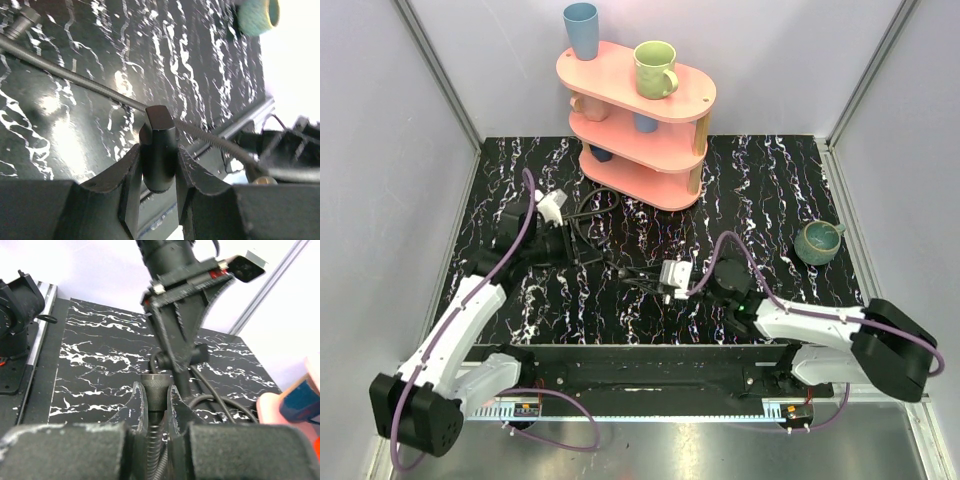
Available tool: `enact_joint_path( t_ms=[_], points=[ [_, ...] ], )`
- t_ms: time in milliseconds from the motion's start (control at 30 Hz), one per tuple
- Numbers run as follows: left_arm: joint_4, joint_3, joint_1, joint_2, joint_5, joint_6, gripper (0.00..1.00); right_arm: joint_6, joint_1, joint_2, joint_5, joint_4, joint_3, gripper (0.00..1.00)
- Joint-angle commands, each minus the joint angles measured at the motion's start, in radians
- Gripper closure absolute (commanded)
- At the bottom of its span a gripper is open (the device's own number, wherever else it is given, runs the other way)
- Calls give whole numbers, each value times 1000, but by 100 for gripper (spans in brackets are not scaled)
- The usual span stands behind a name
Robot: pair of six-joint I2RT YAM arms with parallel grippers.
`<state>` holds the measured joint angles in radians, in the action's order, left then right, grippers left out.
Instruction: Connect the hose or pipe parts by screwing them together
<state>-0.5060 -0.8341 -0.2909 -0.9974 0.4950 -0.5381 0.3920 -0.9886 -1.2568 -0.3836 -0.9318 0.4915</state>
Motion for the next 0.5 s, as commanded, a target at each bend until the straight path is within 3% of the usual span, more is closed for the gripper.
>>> enact_joint_path(
  t_ms=[0,233,467],
  points=[
    [-42,-8,-4,81,195,46,100,65,34,100,-46,119,-44,100],
    [-29,-3,-14,200,283,9,100,8,50,120,-113,93,-94,100],
    [24,19,-19,218,365,-8,100,-108,50,22,-136,-137,-114,100]
  ],
)
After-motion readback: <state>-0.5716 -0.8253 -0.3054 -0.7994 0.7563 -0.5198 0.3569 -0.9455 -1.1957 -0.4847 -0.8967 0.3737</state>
